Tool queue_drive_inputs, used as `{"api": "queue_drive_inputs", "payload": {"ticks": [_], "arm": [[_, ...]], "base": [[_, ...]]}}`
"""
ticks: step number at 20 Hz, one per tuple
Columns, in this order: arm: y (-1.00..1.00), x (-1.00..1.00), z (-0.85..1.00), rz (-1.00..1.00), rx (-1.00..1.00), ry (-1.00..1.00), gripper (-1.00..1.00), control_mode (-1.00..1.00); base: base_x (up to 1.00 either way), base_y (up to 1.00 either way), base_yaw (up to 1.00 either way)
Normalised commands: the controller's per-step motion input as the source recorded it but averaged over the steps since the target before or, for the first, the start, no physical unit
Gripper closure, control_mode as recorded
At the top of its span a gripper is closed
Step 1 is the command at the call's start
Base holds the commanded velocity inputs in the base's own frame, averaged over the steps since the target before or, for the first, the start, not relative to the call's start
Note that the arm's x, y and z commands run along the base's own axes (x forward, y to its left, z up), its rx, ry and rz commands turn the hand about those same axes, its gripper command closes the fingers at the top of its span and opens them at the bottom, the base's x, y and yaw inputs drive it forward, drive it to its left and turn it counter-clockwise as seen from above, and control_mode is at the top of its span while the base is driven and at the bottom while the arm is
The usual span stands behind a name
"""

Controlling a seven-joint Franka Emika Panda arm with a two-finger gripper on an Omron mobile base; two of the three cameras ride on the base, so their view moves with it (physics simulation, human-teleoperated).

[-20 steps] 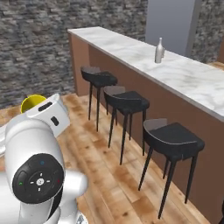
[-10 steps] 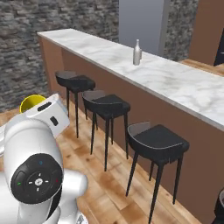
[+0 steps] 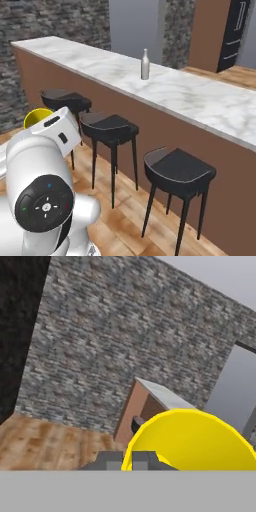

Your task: Open the cabinet directly in front. Then move the liquor and the cup to the dining counter with the candle on it.

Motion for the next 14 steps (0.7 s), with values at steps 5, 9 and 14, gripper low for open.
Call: {"api": "queue_drive_inputs", "payload": {"ticks": [5,9,14], "arm": [[0.00,0.00,0.00,0.00,0.00,0.00,1.00,1.00],[0.00,0.00,0.00,0.00,0.00,0.00,1.00,1.00],[0.00,0.00,0.00,0.00,0.00,0.00,1.00,1.00]], "base": [[0.58,0.34,-0.34],[0.64,0.25,-0.31],[0.61,0.07,-0.31]]}}
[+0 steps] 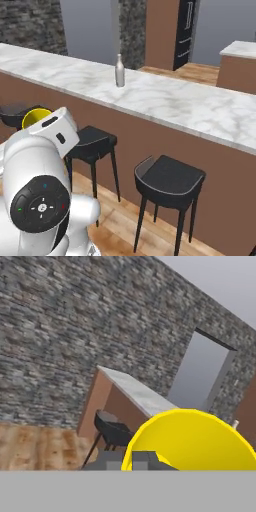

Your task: Open the cabinet directly in front. Then move the liquor and the cup to the dining counter with the candle on it.

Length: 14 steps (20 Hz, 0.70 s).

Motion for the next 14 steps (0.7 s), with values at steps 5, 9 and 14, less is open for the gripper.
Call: {"api": "queue_drive_inputs", "payload": {"ticks": [5,9,14], "arm": [[0.00,0.00,0.00,0.00,0.00,0.00,1.00,1.00],[0.00,0.00,0.00,0.00,0.00,0.00,1.00,1.00],[0.00,0.00,0.00,0.00,0.00,0.00,1.00,1.00]], "base": [[0.55,0.01,-0.31],[0.53,0.11,-0.31],[0.48,0.33,-0.32]]}}
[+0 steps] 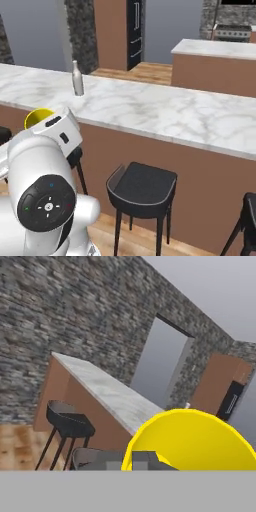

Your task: Open the cabinet directly in front. Then move the liquor and the cup to the dining counter with the candle on it.

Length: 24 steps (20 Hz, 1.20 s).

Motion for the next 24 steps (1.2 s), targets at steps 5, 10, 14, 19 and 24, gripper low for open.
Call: {"api": "queue_drive_inputs", "payload": {"ticks": [5,10,14,19,24], "arm": [[0.00,0.00,0.00,0.00,0.00,0.00,1.00,1.00],[0.00,0.00,0.00,0.00,0.00,0.00,1.00,1.00],[0.00,0.00,0.00,0.00,0.00,0.00,1.00,1.00],[0.00,0.00,0.00,0.00,0.00,0.00,1.00,1.00],[0.00,0.00,0.00,0.00,0.00,0.00,1.00,1.00]], "base": [[0.48,0.61,-0.34],[0.45,0.70,-0.33],[0.46,0.50,-0.29],[0.52,0.14,-0.22],[0.64,0.08,-0.17]]}}
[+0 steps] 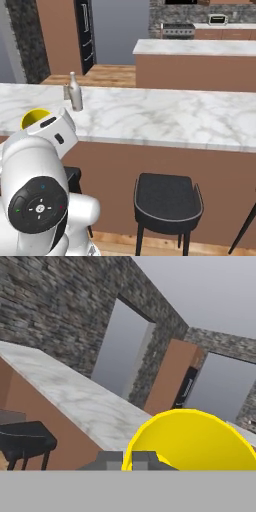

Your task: Open the cabinet directly in front. Then move the liquor and the cup to the dining counter with the candle on it.

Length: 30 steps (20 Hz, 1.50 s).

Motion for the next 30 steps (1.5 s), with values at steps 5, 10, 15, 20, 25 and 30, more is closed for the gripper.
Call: {"api": "queue_drive_inputs", "payload": {"ticks": [5,10,15,20,25,30], "arm": [[0.00,0.00,0.00,0.00,0.00,0.00,1.00,1.00],[0.00,0.00,0.00,0.00,0.00,0.00,1.00,1.00],[0.00,0.00,0.00,0.00,0.00,0.00,1.00,1.00],[0.00,0.00,0.00,0.00,0.00,0.00,1.00,1.00],[0.00,0.00,0.00,0.00,0.00,0.00,1.00,1.00],[0.00,0.00,0.00,0.00,0.00,0.00,1.00,1.00]], "base": [[0.78,0.12,-0.11],[0.89,0.11,-0.07],[0.97,0.00,0.01],[0.94,0.00,0.13],[0.84,0.00,0.18],[0.70,0.00,0.22]]}}
